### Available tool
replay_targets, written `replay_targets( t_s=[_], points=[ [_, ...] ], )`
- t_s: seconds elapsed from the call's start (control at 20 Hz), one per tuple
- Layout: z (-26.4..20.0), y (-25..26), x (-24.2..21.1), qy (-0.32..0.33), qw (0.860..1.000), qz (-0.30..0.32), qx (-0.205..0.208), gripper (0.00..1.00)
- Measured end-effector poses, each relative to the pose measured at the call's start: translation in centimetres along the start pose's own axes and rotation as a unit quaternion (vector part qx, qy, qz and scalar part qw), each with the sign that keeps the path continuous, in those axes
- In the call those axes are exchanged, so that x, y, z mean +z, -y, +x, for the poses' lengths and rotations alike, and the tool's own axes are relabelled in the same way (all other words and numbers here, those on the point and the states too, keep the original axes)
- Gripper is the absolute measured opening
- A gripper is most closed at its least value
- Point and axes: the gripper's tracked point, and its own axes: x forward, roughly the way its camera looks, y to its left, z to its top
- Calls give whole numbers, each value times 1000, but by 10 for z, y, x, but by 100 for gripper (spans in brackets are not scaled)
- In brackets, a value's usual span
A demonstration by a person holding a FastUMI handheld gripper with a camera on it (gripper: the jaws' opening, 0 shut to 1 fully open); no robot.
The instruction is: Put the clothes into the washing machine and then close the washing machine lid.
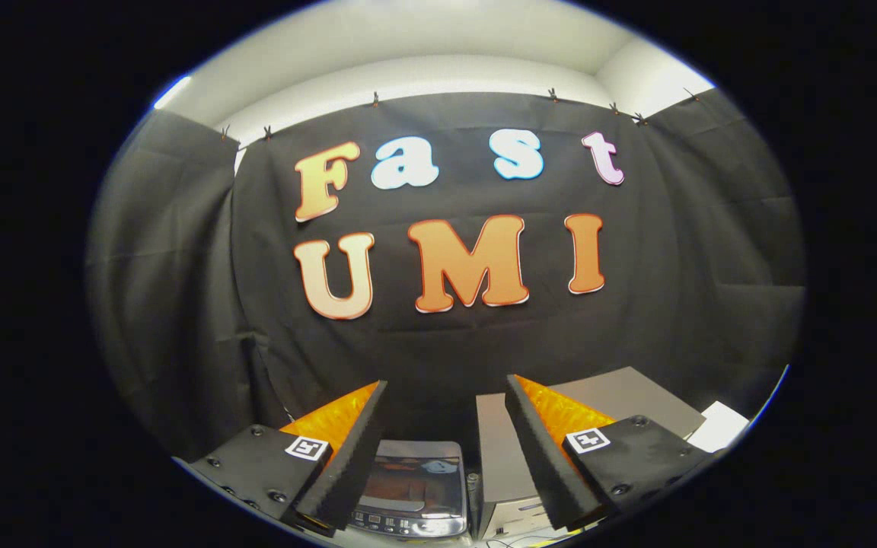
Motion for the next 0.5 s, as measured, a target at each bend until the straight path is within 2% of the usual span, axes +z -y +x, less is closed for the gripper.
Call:
replay_targets(
  t_s=[0.2,0.5],
  points=[
    [-39,31,45,30,999,-13,1,98],
    [-77,66,70,55,997,-56,-15,98]
  ],
)
